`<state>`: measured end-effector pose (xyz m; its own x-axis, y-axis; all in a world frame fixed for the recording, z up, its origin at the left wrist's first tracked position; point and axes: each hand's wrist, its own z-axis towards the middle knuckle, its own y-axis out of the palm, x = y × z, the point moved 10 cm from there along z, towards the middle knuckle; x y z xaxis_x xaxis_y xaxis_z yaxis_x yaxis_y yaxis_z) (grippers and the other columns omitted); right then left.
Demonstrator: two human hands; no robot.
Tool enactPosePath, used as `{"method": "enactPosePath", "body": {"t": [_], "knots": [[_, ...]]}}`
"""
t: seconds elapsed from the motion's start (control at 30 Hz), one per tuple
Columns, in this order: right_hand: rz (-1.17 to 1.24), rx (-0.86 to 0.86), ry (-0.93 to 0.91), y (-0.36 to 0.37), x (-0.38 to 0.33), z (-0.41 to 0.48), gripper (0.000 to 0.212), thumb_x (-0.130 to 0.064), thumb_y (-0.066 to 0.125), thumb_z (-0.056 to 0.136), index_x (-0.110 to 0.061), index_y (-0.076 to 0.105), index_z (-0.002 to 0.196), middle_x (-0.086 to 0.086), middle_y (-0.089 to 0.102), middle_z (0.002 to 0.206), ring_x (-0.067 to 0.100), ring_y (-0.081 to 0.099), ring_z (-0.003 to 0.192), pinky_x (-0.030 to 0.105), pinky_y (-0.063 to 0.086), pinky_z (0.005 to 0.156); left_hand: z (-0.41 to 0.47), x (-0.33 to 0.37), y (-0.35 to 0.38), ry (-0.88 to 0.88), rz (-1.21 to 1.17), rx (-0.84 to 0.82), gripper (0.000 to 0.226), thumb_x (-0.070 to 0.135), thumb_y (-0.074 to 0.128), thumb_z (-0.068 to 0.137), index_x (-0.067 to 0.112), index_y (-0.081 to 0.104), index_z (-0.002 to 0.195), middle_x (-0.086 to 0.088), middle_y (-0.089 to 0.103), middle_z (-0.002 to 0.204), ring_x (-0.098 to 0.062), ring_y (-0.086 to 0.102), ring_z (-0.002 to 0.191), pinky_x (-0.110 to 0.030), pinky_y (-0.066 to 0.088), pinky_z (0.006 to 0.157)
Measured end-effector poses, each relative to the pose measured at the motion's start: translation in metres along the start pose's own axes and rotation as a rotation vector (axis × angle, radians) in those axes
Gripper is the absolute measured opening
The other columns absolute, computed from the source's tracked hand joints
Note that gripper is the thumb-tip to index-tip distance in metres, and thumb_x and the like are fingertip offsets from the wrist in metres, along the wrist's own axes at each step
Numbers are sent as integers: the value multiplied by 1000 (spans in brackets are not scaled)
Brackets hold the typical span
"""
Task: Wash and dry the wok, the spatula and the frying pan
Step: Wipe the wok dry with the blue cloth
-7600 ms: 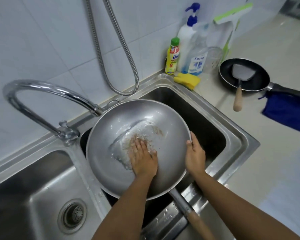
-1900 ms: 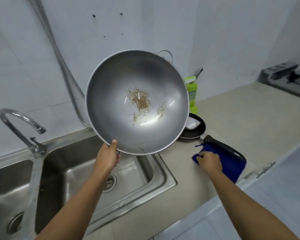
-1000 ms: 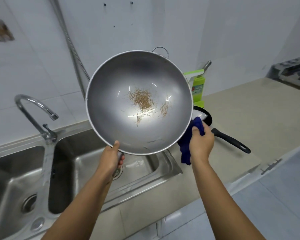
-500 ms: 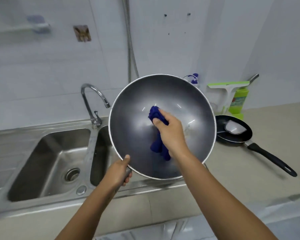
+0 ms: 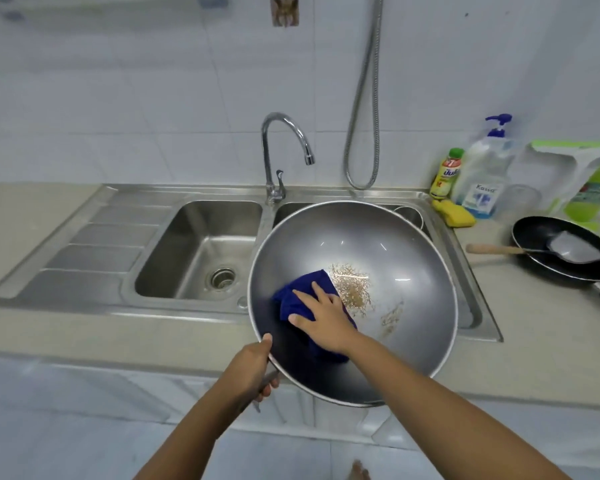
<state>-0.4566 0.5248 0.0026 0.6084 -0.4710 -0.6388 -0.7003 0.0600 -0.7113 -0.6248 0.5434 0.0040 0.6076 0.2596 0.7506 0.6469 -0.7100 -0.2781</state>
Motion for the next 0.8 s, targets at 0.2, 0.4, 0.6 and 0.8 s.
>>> {"method": "enactPosePath", "body": {"t": [0.2, 0.4, 0.6, 0.8], "knots": [[73, -109, 5, 34, 1, -16, 43, -43, 25, 103, -43, 35, 145, -1, 9, 162, 29, 3, 147, 47, 5, 119, 3, -10, 2, -6, -39, -122, 31, 28, 52, 75, 1, 60, 89, -12, 61, 67, -17, 47, 52, -25, 34, 47], [-393, -265, -23, 3, 62, -50, 47, -47, 55, 91, -50, 45, 137, -5, 8, 162, 32, 12, 145, 40, 11, 119, 7, -18, 1, 82, 101, -287, 46, 28, 60, 70, 10, 57, 112, -9, 71, 91, -18, 63, 74, -33, 51, 65], [-904, 265, 251, -142, 107, -45, 58, -53, 33, 98, -37, 18, 152, 6, -11, 162, 35, -10, 147, 49, -8, 118, 1, -21, -2, 106, 195, -290, 48, 59, 51, 91, 16, 62, 109, -9, 69, 84, -18, 59, 65, -28, 50, 55], [-547, 454, 390, -85, 103, -61, 63, -53, 32, 97, -32, 15, 154, 9, -3, 162, 39, -6, 147, 57, -5, 116, 5, -25, -2, 109, 344, -113, 58, 62, 41, 93, 8, 60, 88, -3, 48, 58, -13, 41, 47, -21, 33, 43]]}}
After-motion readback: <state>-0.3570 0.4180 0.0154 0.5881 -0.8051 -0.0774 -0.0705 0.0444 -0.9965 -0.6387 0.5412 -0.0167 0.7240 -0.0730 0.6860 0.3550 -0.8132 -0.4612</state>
